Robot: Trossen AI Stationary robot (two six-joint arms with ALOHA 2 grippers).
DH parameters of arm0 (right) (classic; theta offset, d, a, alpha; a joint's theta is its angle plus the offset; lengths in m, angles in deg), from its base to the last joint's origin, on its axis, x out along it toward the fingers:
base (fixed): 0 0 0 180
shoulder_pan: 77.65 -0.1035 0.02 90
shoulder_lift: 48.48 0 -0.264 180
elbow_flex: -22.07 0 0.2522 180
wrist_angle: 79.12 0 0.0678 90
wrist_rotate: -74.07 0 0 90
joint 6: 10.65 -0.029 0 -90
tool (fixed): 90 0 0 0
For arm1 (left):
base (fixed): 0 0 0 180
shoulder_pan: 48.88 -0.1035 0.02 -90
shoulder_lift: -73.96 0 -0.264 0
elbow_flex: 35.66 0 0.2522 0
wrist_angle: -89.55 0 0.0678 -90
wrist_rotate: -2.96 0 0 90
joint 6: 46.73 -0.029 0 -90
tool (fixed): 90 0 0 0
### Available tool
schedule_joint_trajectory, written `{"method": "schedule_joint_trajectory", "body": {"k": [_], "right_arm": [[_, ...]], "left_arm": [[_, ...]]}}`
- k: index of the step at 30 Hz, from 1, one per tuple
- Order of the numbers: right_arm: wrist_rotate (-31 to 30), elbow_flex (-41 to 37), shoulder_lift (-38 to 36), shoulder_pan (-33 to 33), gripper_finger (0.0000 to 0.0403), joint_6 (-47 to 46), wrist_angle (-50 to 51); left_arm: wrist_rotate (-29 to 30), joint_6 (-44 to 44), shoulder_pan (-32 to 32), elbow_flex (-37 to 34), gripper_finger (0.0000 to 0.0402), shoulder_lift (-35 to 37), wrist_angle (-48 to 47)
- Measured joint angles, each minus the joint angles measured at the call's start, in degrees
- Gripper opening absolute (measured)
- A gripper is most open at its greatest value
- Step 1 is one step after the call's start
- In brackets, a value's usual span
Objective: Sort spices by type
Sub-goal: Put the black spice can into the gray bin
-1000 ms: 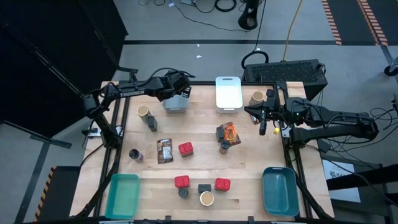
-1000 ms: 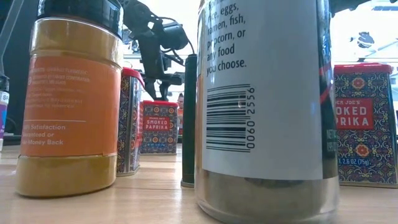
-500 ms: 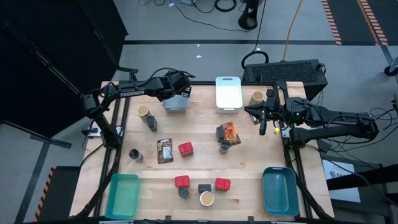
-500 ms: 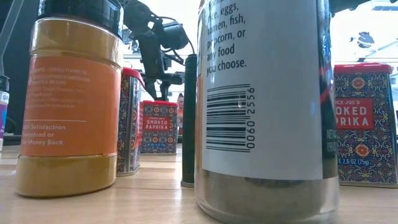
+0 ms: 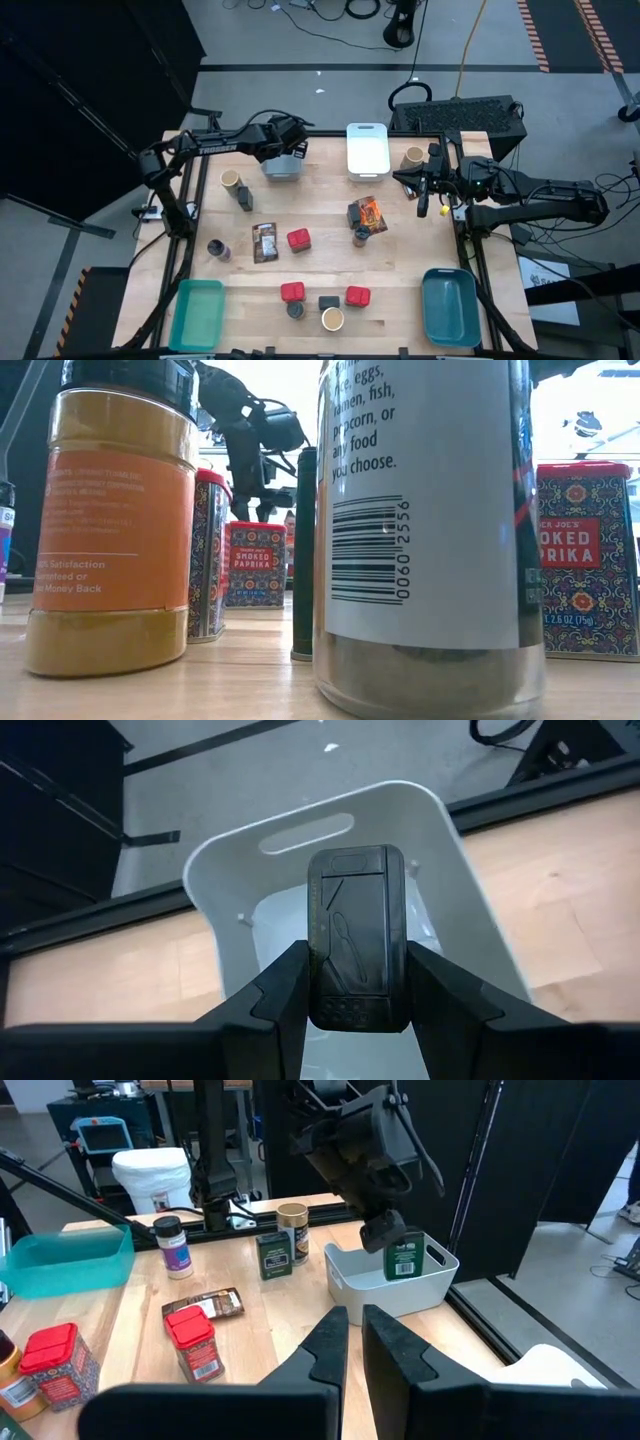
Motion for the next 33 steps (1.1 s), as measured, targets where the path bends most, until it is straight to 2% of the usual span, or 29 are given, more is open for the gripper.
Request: {"method": "schedule_joint_trajectory", "body": {"k": [3, 7, 11, 21, 33], "right_arm": [[0.00, 0.00, 0.00, -0.01, 0.0018, 0.01, 0.00], [0.00, 0.00, 0.00, 0.00, 0.0018, 0.01, 0.00], [0.00, 0.00, 0.00, -0.01, 0.0018, 0.03, -0.02], [0.00, 0.00, 0.00, -0.02, 0.0018, 1.07, -0.02], [0.00, 0.00, 0.00, 0.00, 0.0018, 1.06, -0.04]], "left_arm": [[-0.52, -0.31, -0.36, 0.42, 0.0141, 0.00, -1.02], [-0.49, -0.56, -0.58, 5.36, 0.0141, -0.07, -9.97], [0.19, -2.81, -0.62, 7.95, 0.0141, -0.04, -13.09], [0.26, -1.46, -0.58, 8.41, 0.0141, -0.02, -13.76], [-0.38, -0.18, -0.51, 8.41, 0.0141, -5.14, -9.87]]}}
